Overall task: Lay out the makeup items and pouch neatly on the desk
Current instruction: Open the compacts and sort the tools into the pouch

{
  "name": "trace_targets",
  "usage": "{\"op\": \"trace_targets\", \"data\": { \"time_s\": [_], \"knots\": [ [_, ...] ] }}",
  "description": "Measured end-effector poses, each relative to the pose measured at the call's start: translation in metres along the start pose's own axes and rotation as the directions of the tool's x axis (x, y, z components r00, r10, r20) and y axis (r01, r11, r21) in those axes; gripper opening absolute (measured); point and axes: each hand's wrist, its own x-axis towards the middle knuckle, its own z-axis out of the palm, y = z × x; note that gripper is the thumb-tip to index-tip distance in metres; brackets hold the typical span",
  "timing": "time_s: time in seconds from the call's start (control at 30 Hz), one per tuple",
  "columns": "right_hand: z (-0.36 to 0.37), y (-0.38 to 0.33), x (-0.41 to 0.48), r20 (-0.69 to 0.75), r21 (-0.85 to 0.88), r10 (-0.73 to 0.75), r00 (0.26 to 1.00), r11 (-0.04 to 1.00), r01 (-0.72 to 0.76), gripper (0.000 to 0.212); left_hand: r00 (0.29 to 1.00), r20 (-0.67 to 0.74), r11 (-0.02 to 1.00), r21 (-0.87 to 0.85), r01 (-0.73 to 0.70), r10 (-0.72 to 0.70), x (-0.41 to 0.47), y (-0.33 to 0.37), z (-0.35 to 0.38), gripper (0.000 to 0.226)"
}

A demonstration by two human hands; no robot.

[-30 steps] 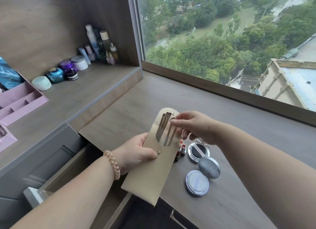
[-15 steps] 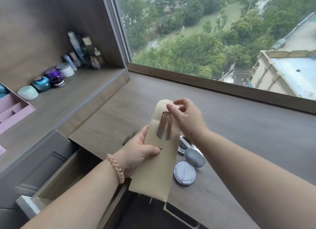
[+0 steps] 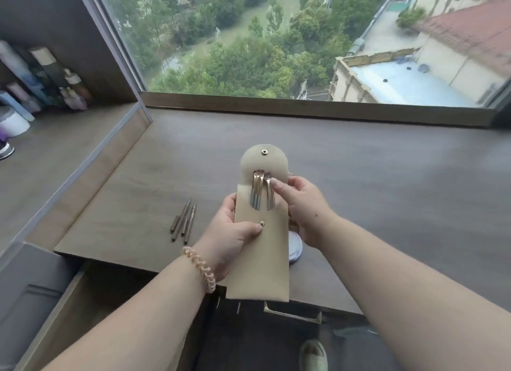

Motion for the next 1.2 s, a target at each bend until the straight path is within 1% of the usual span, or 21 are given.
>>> {"op": "trace_targets", "data": {
  "time_s": [0.1, 0.27, 0.4, 0.53, 0.7, 0.8, 0.87, 0.97, 1.1, 1.2],
  "knots": [
    [-0.03, 0.015, -0.024, -0.062, -0.057, 0.05, 0.997, 0.997, -0.054, 0.031, 1.0, -0.001, 1.0, 0.006, 0.01, -0.01, 0.008, -0.014, 0.022, 0.048],
    [-0.098, 0.038, -0.073, -0.228, -0.094, 0.046, 0.973, 0.993, -0.069, 0.033, 0.993, 0.097, 0.997, 0.051, 0.06, -0.064, 0.009, -0.045, 0.088, 0.043],
    [-0.145, 0.041, -0.098, -0.357, -0.107, 0.012, 0.934, 0.993, -0.054, 0.035, 0.982, 0.159, 0.977, 0.204, 0.068, -0.102, 0.006, -0.057, 0.133, 0.039],
    [-0.191, 0.05, -0.115, -0.421, -0.114, 0.013, 0.907, 0.991, -0.066, 0.032, 0.961, 0.223, 0.946, 0.312, 0.088, -0.163, 0.008, -0.071, 0.174, 0.041],
    [-0.26, 0.061, -0.127, -0.456, -0.11, 0.023, 0.889, 0.991, -0.082, 0.031, 0.953, 0.227, 0.919, 0.38, 0.105, -0.203, 0.012, -0.095, 0.24, 0.046],
    [-0.305, 0.064, -0.131, -0.439, -0.118, 0.017, 0.899, 0.99, -0.076, 0.028, 0.964, 0.181, 0.912, 0.395, 0.112, -0.197, 0.014, -0.11, 0.282, 0.045],
    [-0.337, 0.061, -0.133, -0.419, -0.144, 0.023, 0.908, 0.985, -0.092, 0.028, 0.968, 0.14, 0.915, 0.376, 0.143, -0.209, 0.014, -0.118, 0.311, 0.044],
    [-0.387, 0.055, -0.133, -0.4, -0.216, 0.02, 0.917, 0.97, -0.115, 0.03, 0.965, 0.115, 0.915, 0.362, 0.178, -0.233, 0.018, -0.13, 0.356, 0.045],
    [-0.444, 0.053, -0.134, -0.402, -0.281, 0.021, 0.915, 0.949, -0.145, 0.029, 0.967, 0.095, 0.905, 0.383, 0.184, -0.236, 0.027, -0.147, 0.409, 0.044],
    [-0.47, 0.053, -0.133, -0.4, -0.349, 0.014, 0.916, 0.922, -0.167, 0.028, 0.97, 0.075, 0.903, 0.388, 0.184, -0.23, 0.032, -0.156, 0.432, 0.043]
  ]
}}
